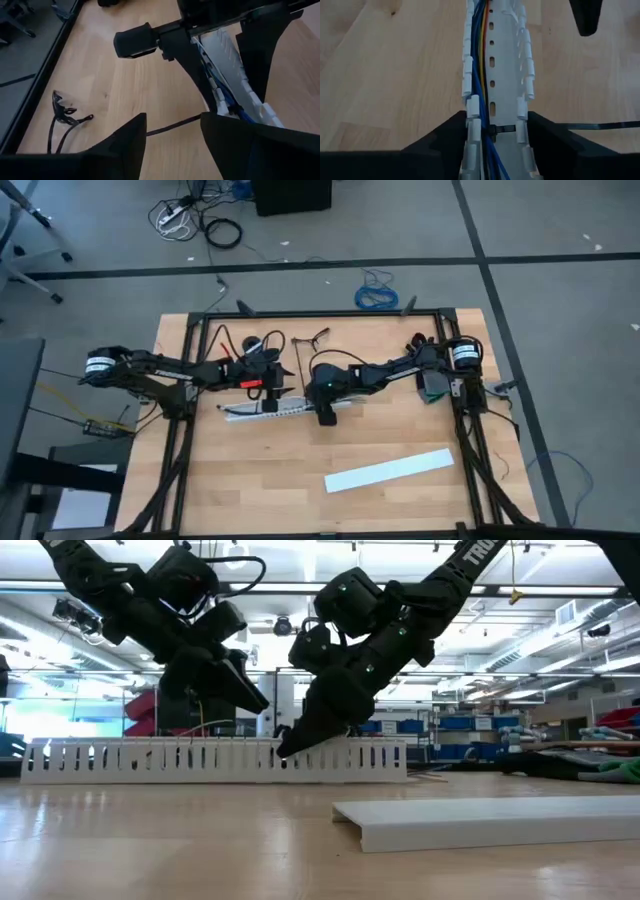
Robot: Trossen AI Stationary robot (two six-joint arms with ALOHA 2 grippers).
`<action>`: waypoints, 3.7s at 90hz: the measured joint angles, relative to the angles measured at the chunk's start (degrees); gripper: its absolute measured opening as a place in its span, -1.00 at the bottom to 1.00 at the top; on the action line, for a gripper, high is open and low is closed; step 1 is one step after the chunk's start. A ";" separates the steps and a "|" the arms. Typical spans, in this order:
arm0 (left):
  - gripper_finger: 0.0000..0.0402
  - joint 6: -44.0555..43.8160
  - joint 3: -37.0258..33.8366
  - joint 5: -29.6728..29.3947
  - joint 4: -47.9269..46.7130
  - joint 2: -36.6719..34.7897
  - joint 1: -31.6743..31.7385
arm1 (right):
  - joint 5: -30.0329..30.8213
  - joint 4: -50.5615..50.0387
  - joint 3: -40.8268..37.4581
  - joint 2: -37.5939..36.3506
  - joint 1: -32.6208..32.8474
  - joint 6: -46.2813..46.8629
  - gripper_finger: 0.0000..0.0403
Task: Ziptie cables
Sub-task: Put the zip tied cable wires into the white cable duct, then close the white cable duct
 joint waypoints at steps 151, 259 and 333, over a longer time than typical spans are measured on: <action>-0.09 -12.46 0.02 5.33 3.91 0.00 -6.51 | -1.43 -29.78 0.02 -17.32 18.42 18.82 0.53; -0.09 -9.26 0.09 2.52 6.92 0.00 -7.10 | 8.90 -40.06 -0.17 -7.52 36.74 41.10 0.56; -0.09 -9.28 0.09 1.14 6.75 0.00 -7.10 | 13.09 -39.91 -1.88 -7.58 39.43 41.13 0.39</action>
